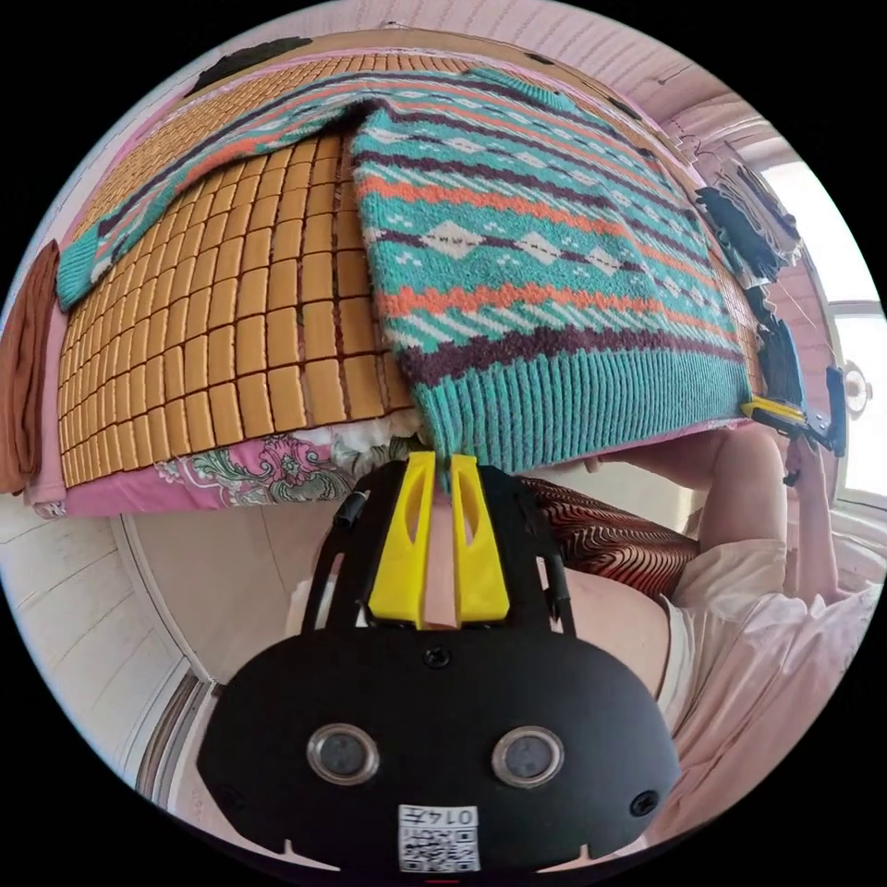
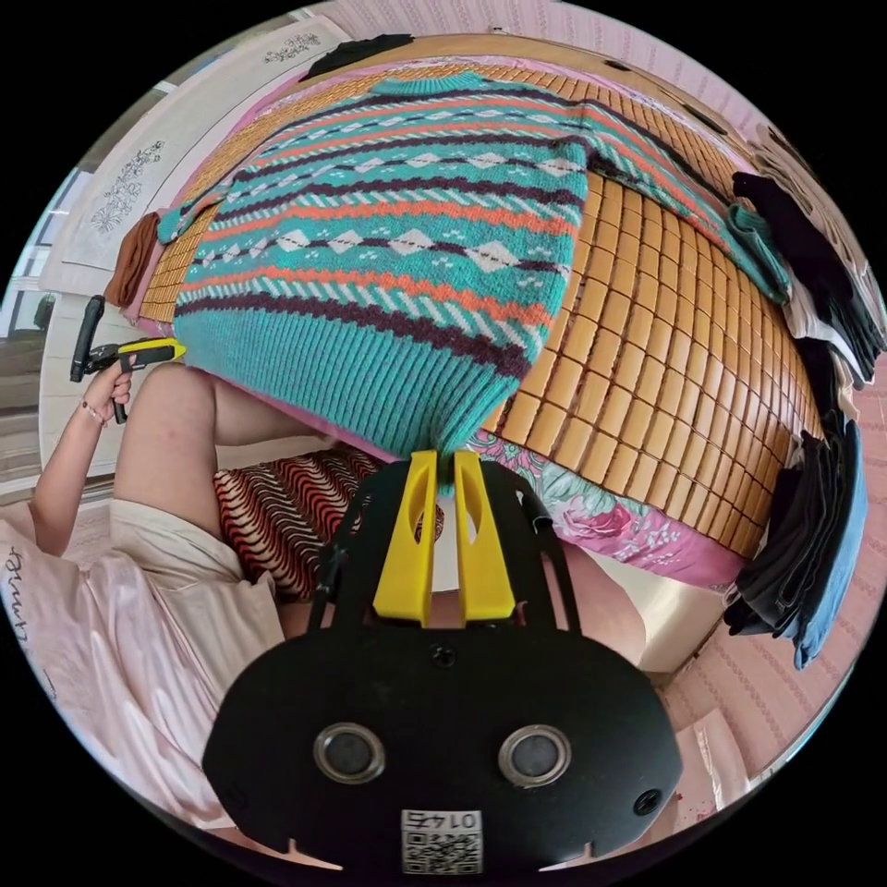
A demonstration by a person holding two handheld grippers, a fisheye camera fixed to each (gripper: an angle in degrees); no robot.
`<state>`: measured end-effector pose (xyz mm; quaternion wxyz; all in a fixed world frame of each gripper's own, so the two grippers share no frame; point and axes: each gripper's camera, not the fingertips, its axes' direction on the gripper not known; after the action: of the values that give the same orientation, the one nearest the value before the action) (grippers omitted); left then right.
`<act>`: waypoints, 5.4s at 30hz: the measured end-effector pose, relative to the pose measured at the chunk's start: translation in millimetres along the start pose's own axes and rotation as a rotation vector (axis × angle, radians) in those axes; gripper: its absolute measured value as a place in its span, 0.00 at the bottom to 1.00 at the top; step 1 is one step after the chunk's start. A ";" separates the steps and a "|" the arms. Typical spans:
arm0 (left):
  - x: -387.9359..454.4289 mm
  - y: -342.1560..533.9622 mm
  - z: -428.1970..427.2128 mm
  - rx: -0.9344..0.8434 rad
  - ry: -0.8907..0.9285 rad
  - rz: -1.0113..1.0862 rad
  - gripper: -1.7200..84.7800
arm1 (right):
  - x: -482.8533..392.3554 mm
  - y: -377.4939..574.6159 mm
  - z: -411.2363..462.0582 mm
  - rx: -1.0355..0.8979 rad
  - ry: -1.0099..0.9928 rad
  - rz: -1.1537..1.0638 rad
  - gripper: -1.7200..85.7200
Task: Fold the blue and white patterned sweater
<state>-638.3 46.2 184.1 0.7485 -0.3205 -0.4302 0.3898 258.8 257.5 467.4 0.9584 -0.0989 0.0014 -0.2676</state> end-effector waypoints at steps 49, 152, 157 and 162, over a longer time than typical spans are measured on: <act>-265.1 71.6 -55.0 0.520 -0.255 -0.415 0.11 | -407.0 -274.3 -31.2 0.233 0.295 -0.829 0.13; 490.8 -227.5 -225.8 0.336 -0.471 0.850 0.11 | 141.5 51.3 -61.1 0.609 0.269 0.254 0.15; 564.2 -267.7 -201.3 0.278 -0.409 0.963 0.11 | 194.0 68.5 -71.3 0.706 0.331 0.381 0.15; 632.8 -328.5 -168.8 0.196 -0.354 1.021 0.11 | 233.2 60.6 -66.1 0.729 0.366 0.406 0.15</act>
<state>-180.0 404.4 629.6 0.4068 -0.3469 -0.3007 0.7898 485.9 176.0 402.7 0.9477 0.2961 0.0960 -0.0706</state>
